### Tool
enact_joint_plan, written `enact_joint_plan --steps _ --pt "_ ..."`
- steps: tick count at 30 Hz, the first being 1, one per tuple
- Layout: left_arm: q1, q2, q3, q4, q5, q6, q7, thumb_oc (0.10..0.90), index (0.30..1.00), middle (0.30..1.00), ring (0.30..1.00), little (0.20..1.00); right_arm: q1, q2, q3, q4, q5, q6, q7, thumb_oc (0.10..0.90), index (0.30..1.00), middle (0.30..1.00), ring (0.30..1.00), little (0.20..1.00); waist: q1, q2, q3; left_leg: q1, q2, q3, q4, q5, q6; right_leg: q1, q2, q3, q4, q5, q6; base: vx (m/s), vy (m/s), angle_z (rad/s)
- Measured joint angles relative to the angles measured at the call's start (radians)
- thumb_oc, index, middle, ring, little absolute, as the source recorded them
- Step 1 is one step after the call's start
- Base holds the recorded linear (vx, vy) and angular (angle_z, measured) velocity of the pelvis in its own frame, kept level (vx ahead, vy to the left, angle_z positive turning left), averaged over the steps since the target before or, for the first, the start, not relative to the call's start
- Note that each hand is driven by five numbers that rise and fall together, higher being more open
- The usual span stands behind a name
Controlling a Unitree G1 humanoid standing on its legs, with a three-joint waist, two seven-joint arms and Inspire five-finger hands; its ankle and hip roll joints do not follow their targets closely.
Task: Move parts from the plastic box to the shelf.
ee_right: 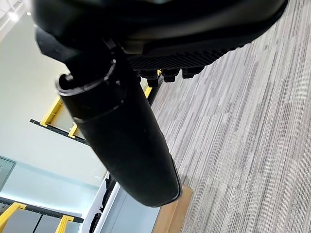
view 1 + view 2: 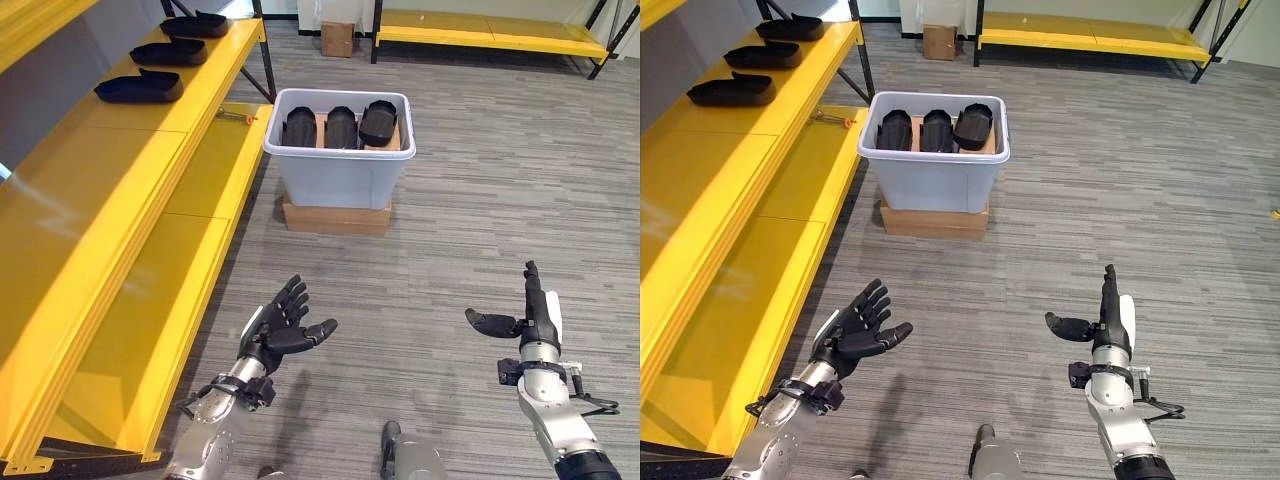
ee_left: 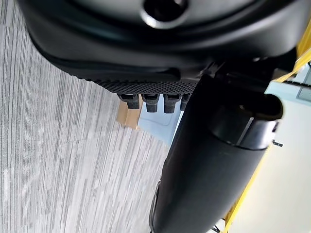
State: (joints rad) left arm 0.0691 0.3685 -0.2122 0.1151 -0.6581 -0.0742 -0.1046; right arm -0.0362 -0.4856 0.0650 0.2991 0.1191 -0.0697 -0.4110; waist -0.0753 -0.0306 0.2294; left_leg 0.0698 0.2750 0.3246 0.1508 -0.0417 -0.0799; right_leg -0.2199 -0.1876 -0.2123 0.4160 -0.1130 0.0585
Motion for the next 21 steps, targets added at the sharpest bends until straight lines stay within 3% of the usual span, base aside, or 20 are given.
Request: enact_joint_plan --steps 3,5,7,8,9,10,13,15,16,17,20,21 --pt "0.001 0.002 0.002 0.005 0.000 -0.008 0.027 0.900 1.000 1.000 1.000 1.000 0.033 0.008 0.000 0.000 0.000 -0.017 0.002 0.900 1.000 1.000 1.000 1.000 -0.007 0.001 0.000 0.001 0.009 -0.003 -0.009 0.011 -0.006 -0.017 -0.004 -0.017 0.063 -0.062 -0.004 0.23 -0.206 0.24" --pt "0.010 0.006 0.006 0.004 -0.002 -0.018 0.029 0.900 1.000 1.000 1.000 1.000 0.048 0.020 0.002 0.000 -0.001 -0.021 0.012 0.900 1.000 1.000 1.000 1.000 -0.002 0.001 -0.001 -0.015 0.020 -0.006 -0.015 0.062 0.010 -0.026 0.007 -0.029 0.074 -0.086 -0.023 0.18 -0.224 0.21" --pt "0.009 0.011 0.007 0.005 -0.003 -0.019 0.031 0.900 1.000 1.000 1.000 1.000 0.046 0.034 0.002 0.000 0.002 -0.036 0.023 0.900 1.000 1.000 1.000 1.000 -0.001 -0.007 -0.003 -0.033 0.016 -0.008 -0.071 0.186 0.014 -0.039 0.010 -0.050 0.057 -0.093 -0.060 0.12 -0.158 0.28" --pt "0.007 0.010 0.006 0.005 -0.003 -0.019 0.032 0.900 1.000 1.000 1.000 1.000 0.044 0.037 0.001 -0.001 0.001 -0.038 0.029 0.900 1.000 1.000 1.000 1.000 -0.003 -0.010 -0.002 -0.051 0.022 -0.008 -0.015 0.158 0.005 -0.038 -0.001 -0.059 0.045 -0.083 -0.093 0.15 -0.166 0.11" --pt "0.002 0.005 0.002 0.018 -0.003 -0.019 0.030 0.900 1.000 1.000 1.000 1.000 0.040 0.041 0.002 -0.001 -0.001 -0.040 0.043 0.900 1.000 1.000 1.000 1.000 0.003 -0.012 -0.002 -0.102 0.022 -0.006 0.220 0.080 0.009 -0.033 0.003 -0.064 0.042 -0.091 -0.104 0.18 -0.154 0.25" --pt "-0.007 -0.005 -0.002 0.042 -0.003 -0.018 0.028 0.900 1.000 1.000 1.000 1.000 0.056 0.040 0.002 -0.011 -0.001 -0.041 0.050 0.900 1.000 1.000 1.000 1.000 -0.011 -0.006 -0.005 -0.136 0.033 -0.002 0.335 0.064 0.005 -0.011 0.008 -0.080 0.029 -0.089 -0.120 0.18 -0.069 0.20" --pt "-0.004 -0.027 0.003 0.041 -0.002 -0.019 0.029 0.900 1.000 1.000 1.000 1.000 0.082 0.047 0.006 -0.021 -0.002 -0.060 0.055 0.900 1.000 1.000 1.000 1.000 -0.002 -0.001 -0.009 -0.175 -0.018 -0.034 0.391 -0.014 -0.001 0.029 0.039 -0.098 -0.033 -0.060 -0.124 0.13 0.037 0.06" --pt "-0.002 -0.030 0.002 0.040 -0.001 -0.019 0.031 0.900 1.000 1.000 1.000 1.000 0.081 0.047 0.014 -0.031 -0.001 -0.061 0.057 0.900 1.000 1.000 1.000 1.000 0.000 -0.002 -0.008 -0.190 -0.075 -0.005 0.322 -0.057 0.015 0.048 0.053 -0.098 -0.078 -0.039 -0.133 0.19 0.136 -0.01" --pt "-0.002 -0.030 -0.001 0.041 0.000 -0.019 0.034 0.900 1.000 1.000 1.000 1.000 0.081 0.048 0.018 -0.034 0.000 -0.061 0.055 0.900 1.000 1.000 1.000 1.000 0.000 -0.003 -0.008 -0.195 -0.099 0.009 0.246 -0.069 0.015 0.064 0.060 -0.096 -0.110 -0.032 -0.133 0.31 0.158 0.07" --pt "0.004 -0.030 -0.006 0.048 0.005 -0.020 0.041 0.900 1.000 1.000 1.000 1.000 0.083 0.056 0.026 -0.033 0.005 -0.060 0.059 0.900 1.000 1.000 1.000 1.000 0.010 -0.003 -0.007 -0.195 -0.124 0.015 0.091 -0.057 0.013 0.110 0.075 -0.096 -0.173 -0.010 -0.137 0.35 0.170 -0.03" --pt "0.047 -0.029 0.005 0.069 0.011 -0.033 0.045 0.900 1.000 1.000 1.000 1.000 0.109 0.077 0.058 -0.033 0.028 -0.078 0.081 0.900 1.000 1.000 1.000 1.000 0.066 0.018 0.000 -0.211 -0.079 -0.061 -0.083 0.068 -0.012 0.208 0.124 -0.058 -0.231 -0.015 -0.116 0.42 0.219 -0.46" --pt "0.080 -0.030 0.019 0.074 0.028 -0.049 0.050 0.900 1.000 1.000 1.000 1.000 0.110 0.077 0.076 -0.033 0.044 -0.086 0.091 0.900 1.000 1.000 1.000 1.000 0.088 0.038 0.003 -0.228 -0.037 -0.083 -0.119 0.111 -0.021 0.223 0.145 -0.037 -0.234 -0.022 -0.115 0.31 0.170 -0.77"
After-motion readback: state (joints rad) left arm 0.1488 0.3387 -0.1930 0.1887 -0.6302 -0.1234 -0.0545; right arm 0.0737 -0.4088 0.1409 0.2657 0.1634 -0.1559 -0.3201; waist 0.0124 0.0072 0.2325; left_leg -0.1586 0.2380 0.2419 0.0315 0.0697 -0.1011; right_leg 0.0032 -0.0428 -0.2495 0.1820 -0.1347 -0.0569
